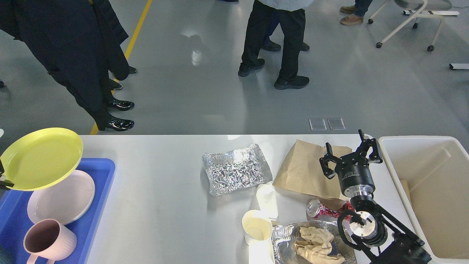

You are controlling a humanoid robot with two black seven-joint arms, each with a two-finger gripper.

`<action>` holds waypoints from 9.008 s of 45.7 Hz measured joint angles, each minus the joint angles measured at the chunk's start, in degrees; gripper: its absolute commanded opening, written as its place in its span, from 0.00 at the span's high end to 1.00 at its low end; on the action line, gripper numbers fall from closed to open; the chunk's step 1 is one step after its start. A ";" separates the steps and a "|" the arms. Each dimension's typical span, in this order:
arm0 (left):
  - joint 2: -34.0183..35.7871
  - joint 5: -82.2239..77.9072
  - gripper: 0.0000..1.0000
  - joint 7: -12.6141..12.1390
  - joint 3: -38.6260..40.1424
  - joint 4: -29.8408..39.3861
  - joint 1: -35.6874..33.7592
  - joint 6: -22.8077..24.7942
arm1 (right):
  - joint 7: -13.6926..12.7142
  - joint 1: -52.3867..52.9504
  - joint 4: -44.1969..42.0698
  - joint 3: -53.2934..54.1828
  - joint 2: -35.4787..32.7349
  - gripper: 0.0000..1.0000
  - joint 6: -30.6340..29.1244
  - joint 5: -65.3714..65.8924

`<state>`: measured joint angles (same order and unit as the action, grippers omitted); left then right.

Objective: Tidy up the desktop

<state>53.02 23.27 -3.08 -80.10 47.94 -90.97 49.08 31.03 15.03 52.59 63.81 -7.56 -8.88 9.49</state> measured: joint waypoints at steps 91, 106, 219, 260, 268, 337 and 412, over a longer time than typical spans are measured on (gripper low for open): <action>-11.10 -0.48 0.40 -3.95 22.84 -19.33 32.64 -16.53 | 0.00 0.00 -0.04 -0.01 0.00 0.00 0.00 0.00; -11.79 -0.50 0.39 -3.95 23.01 -18.98 32.70 -18.12 | 0.00 0.00 -0.04 -0.01 0.00 0.00 0.00 0.00; -8.73 -0.07 0.30 -2.90 24.30 -16.38 31.82 -10.88 | 0.00 0.00 -0.04 -0.01 0.00 0.00 0.00 0.00; -7.63 -0.39 0.19 -3.28 23.92 -16.13 31.82 -10.85 | 0.00 0.00 -0.04 -0.01 0.00 0.00 0.00 0.00; -7.49 -0.11 0.08 -2.99 23.88 -16.13 31.48 -10.92 | 0.00 0.00 -0.04 -0.01 0.00 0.00 0.00 0.00; -9.18 -0.59 0.03 -2.90 24.07 -16.24 32.08 -15.18 | 0.00 0.00 -0.03 -0.01 0.00 0.00 0.00 0.00; -7.93 -0.17 0.79 -2.76 24.39 -12.25 31.40 -16.29 | 0.00 0.00 -0.04 -0.01 0.00 0.00 0.00 0.00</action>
<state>45.09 23.10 -5.84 -55.71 35.69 -59.57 32.79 31.03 15.03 52.56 63.81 -7.56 -8.88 9.49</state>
